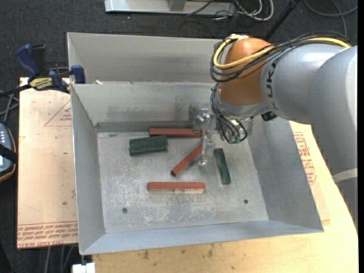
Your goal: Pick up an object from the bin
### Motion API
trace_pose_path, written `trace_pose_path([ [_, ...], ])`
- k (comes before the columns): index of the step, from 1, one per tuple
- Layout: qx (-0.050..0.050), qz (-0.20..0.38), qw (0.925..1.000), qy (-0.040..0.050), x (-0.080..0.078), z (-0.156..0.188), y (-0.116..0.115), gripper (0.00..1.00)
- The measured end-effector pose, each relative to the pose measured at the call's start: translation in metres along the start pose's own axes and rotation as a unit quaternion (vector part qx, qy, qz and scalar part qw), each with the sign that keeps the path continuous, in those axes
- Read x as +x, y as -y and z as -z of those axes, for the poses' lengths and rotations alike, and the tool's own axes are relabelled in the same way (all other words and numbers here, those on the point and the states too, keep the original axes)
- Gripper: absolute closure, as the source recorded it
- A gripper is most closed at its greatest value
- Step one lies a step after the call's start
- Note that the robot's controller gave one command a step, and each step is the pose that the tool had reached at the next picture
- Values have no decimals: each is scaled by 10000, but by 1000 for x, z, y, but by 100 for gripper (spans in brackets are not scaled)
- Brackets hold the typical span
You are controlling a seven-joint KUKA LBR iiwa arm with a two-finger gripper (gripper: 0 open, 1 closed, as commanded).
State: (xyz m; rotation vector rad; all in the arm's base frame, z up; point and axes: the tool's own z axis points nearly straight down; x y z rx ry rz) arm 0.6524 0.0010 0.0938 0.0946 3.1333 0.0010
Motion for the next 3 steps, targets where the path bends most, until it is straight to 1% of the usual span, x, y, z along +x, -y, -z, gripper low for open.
trace_pose_path([
  [1, -11, 422, 9991, 36, 6, -18, -18, 100],
  [2, -11, 423, 9991, 37, 6, -18, -18, 100],
  [3, 1, 537, 9986, 31, -4, 168, 2, 100],
])
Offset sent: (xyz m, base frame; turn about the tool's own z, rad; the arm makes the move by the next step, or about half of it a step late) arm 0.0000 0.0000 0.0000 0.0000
